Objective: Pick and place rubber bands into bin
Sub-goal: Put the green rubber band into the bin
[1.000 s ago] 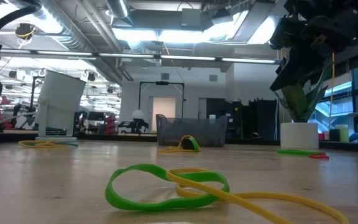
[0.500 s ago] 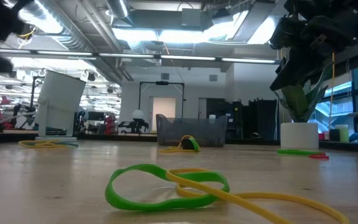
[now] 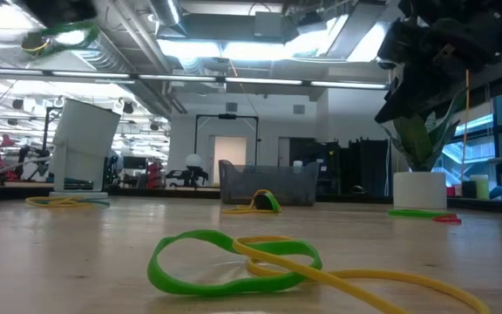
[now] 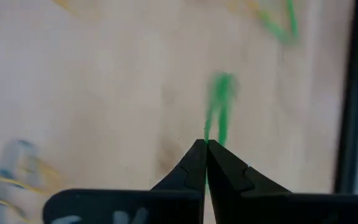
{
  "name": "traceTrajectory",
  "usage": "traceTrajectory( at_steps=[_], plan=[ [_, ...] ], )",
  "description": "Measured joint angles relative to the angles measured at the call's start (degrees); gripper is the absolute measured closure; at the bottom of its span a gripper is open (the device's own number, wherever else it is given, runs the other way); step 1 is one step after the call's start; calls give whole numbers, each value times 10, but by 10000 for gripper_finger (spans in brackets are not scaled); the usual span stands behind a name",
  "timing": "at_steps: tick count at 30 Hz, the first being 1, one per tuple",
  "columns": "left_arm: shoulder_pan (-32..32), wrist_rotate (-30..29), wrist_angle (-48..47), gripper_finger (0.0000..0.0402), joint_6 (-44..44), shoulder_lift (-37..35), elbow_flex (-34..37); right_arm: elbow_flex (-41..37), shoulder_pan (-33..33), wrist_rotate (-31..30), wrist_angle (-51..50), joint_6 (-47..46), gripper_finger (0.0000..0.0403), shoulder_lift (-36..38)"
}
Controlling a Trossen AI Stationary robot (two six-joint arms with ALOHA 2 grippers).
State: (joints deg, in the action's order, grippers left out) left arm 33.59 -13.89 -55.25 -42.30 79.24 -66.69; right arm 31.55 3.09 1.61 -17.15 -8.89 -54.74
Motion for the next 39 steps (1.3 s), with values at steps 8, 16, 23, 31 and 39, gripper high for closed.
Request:
traceTrajectory(
  at_steps=[8, 16, 23, 31, 39],
  plan=[
    [-172, -58, 0, 398, 186, -25, -48, 0, 0, 0, 25, -4, 395, 0],
    [-423, 14, 96, 398, 452, 50, -130, 0, 0, 0, 28, -53, 395, 0],
    [-569, 95, 118, 398, 582, 194, -242, 0, 0, 0, 28, -46, 395, 0],
    [-639, 164, 116, 398, 640, 371, -375, 0, 0, -17, 28, -90, 395, 0],
    [-644, 166, 86, 398, 648, 467, -422, 0, 0, -49, 28, -106, 395, 0]
  ],
)
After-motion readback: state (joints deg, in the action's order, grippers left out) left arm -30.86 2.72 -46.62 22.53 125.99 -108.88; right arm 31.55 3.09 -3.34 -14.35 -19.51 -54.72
